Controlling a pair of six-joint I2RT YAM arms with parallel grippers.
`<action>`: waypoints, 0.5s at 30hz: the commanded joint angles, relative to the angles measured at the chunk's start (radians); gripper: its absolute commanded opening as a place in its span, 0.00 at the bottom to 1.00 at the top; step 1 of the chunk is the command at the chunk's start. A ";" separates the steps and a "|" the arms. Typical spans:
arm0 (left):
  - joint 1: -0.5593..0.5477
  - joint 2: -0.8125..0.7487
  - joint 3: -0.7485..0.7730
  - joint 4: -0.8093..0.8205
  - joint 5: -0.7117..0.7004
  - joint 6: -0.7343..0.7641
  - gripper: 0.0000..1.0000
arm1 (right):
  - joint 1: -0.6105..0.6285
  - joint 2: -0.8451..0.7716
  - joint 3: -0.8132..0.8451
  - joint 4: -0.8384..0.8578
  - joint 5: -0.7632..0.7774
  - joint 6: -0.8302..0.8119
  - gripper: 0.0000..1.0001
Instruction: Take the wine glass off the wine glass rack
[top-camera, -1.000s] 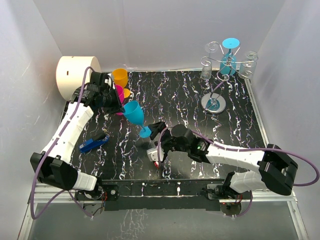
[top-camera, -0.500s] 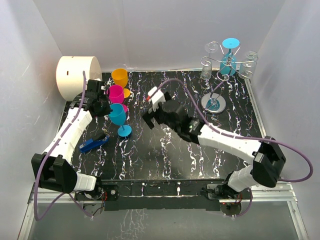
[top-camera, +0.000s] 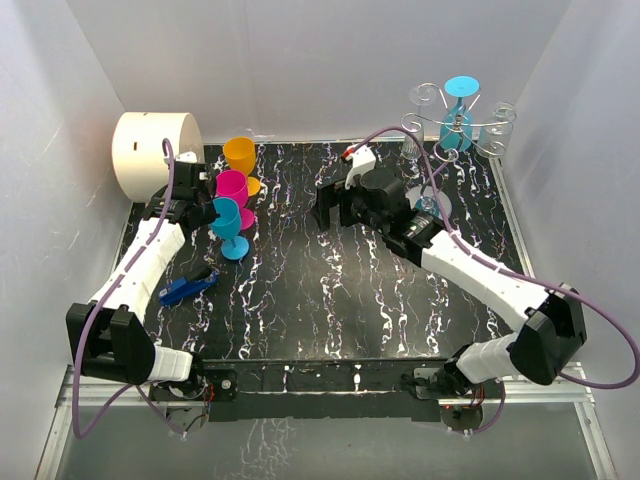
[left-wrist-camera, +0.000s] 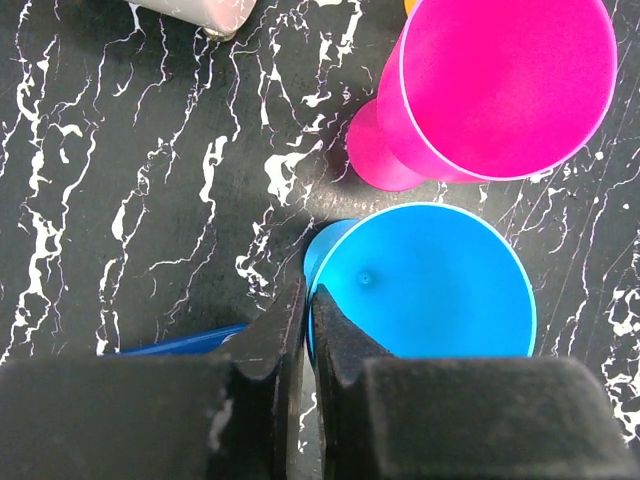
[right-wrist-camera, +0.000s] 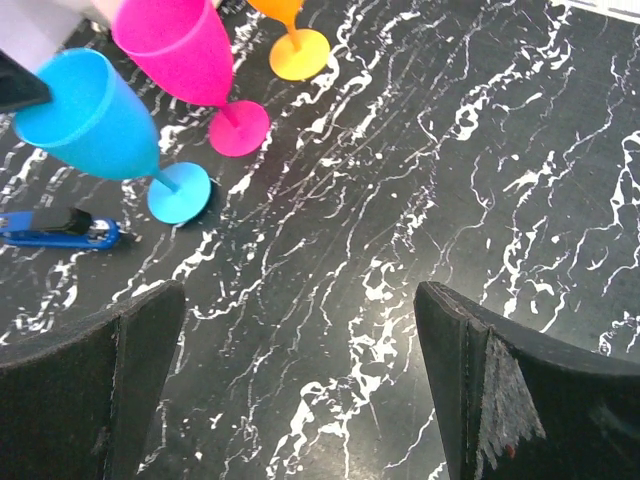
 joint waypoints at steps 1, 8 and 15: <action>0.006 -0.015 -0.012 0.039 -0.017 0.019 0.08 | -0.009 -0.066 0.029 0.021 -0.034 0.032 0.98; 0.006 -0.014 -0.016 0.014 0.007 0.013 0.20 | -0.021 -0.099 0.102 -0.010 -0.033 0.033 0.98; 0.007 -0.072 0.042 -0.073 0.012 0.011 0.38 | -0.025 -0.127 0.295 -0.094 0.136 -0.063 0.98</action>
